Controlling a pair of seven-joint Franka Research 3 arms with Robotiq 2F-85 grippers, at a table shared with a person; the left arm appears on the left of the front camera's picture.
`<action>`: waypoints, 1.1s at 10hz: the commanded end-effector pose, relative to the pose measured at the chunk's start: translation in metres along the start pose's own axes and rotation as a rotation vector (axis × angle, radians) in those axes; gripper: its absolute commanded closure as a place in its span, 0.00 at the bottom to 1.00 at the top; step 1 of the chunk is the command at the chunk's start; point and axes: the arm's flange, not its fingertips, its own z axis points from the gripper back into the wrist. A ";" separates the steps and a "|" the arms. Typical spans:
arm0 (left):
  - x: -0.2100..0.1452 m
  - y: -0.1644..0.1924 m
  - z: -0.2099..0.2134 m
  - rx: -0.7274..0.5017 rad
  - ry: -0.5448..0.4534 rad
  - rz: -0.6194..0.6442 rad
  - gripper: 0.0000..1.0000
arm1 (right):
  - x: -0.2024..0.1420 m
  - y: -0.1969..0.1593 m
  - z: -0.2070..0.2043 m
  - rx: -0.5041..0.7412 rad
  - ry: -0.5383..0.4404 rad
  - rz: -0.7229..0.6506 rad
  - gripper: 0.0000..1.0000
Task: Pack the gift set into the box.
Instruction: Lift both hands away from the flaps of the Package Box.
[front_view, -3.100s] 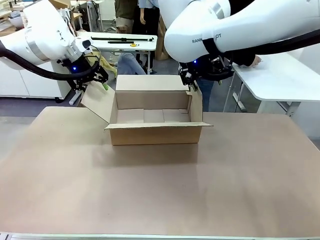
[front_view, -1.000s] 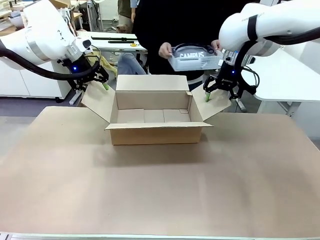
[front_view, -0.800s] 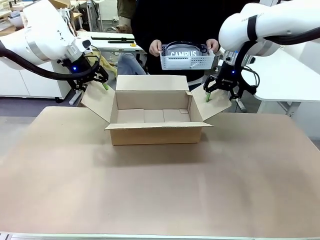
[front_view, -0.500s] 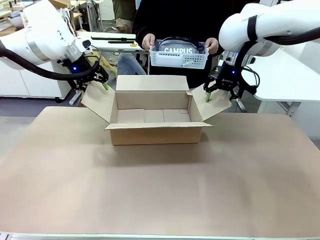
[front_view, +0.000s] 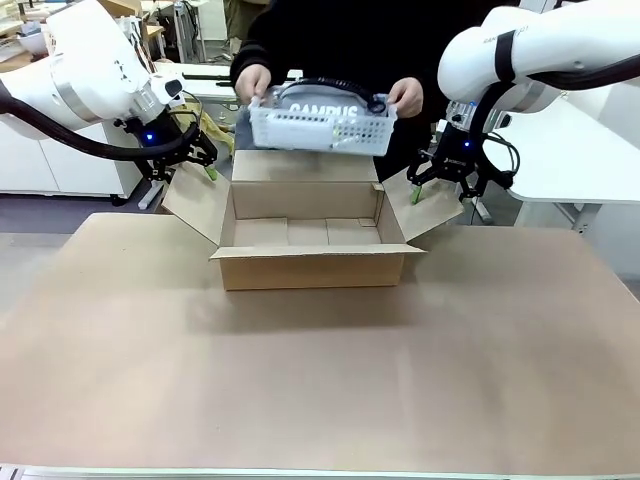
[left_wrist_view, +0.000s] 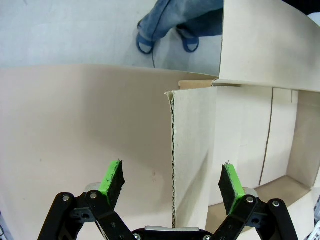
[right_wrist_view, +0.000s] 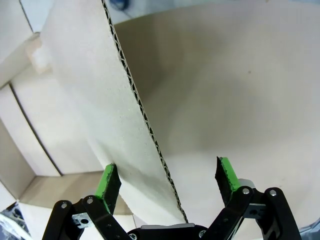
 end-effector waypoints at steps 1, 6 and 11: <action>0.000 0.000 0.001 0.015 -0.001 0.012 0.00 | 0.000 0.000 0.002 -0.029 -0.002 -0.022 0.00; 0.000 0.000 0.001 0.015 -0.001 0.012 0.00 | 0.000 0.000 0.002 -0.029 -0.002 -0.022 0.00; 0.000 0.000 0.001 0.015 -0.001 0.012 0.00 | 0.000 0.000 0.002 -0.029 -0.002 -0.022 0.00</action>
